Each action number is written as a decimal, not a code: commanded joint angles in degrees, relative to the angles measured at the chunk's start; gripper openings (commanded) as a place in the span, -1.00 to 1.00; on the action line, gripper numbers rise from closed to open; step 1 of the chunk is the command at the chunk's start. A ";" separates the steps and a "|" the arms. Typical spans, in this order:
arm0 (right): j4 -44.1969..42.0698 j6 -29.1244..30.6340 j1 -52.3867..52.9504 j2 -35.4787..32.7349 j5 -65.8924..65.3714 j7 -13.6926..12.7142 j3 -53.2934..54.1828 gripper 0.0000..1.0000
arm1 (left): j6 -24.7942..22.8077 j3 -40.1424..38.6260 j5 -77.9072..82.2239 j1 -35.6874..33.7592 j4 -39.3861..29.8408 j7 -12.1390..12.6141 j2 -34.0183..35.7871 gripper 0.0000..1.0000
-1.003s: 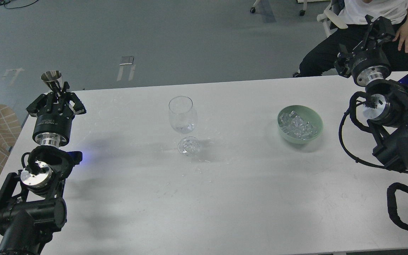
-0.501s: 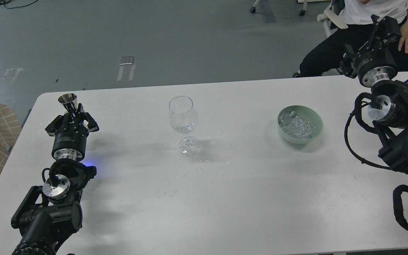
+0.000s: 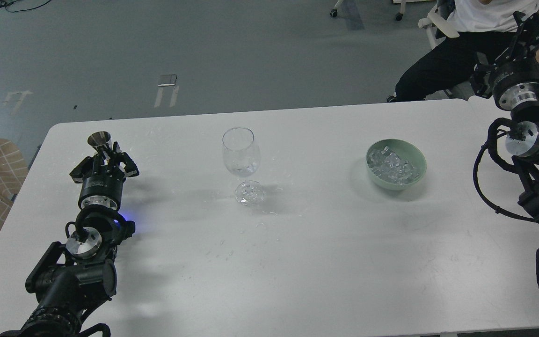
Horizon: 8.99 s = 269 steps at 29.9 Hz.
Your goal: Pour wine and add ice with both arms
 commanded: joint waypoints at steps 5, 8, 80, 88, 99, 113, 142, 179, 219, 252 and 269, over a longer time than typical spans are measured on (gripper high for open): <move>0.02 0.00 0.16 0.37 -0.07 0.00 0.00 1.00 | 0.00 0.00 0.24 -0.16 0.33 0.12 0.20 -0.03; 0.02 0.00 0.25 0.37 -0.07 0.00 -0.08 1.00 | 0.00 0.09 0.42 -0.16 0.33 0.12 0.46 -0.03; 19.19 2.46 11.50 -18.97 -51.57 1.51 -63.28 0.33 | 15.47 10.02 22.83 -2.36 -32.90 -0.76 14.79 0.95; 16.90 2.46 8.77 -17.13 -57.88 0.00 -63.63 0.28 | 15.29 10.11 22.74 -1.48 -32.90 -0.85 14.70 0.95; 15.23 2.11 8.33 -14.58 -58.96 -0.87 -63.89 0.03 | 15.20 10.11 22.66 -0.16 -32.54 -0.85 14.52 0.95; 12.15 2.02 7.81 -12.47 -59.04 -0.88 -63.80 -0.26 | 15.11 10.02 21.78 -0.07 -31.93 -1.81 13.12 0.95; 30.51 1.67 13.07 -20.64 -58.25 -0.79 -47.19 -0.96 | 15.47 9.93 21.69 0.02 -32.28 -2.16 13.20 0.95; 28.41 3.60 23.36 6.43 -59.22 -8.08 -56.60 -0.88 | 15.03 6.50 21.78 3.36 -33.33 -2.08 14.17 0.95; 31.22 3.52 22.66 3.35 -59.31 -7.99 -57.04 0.01 | 14.94 6.50 21.86 3.36 -33.25 -2.25 14.08 0.95; 18.76 -2.99 2.36 16.36 -3.09 -7.73 12.65 1.00 | 3.61 7.65 22.66 1.69 -32.46 -1.37 15.14 0.95; 16.54 -1.85 -1.95 16.36 1.78 -7.55 17.06 1.00 | 7.20 8.00 22.83 0.63 -32.19 -1.46 13.64 0.96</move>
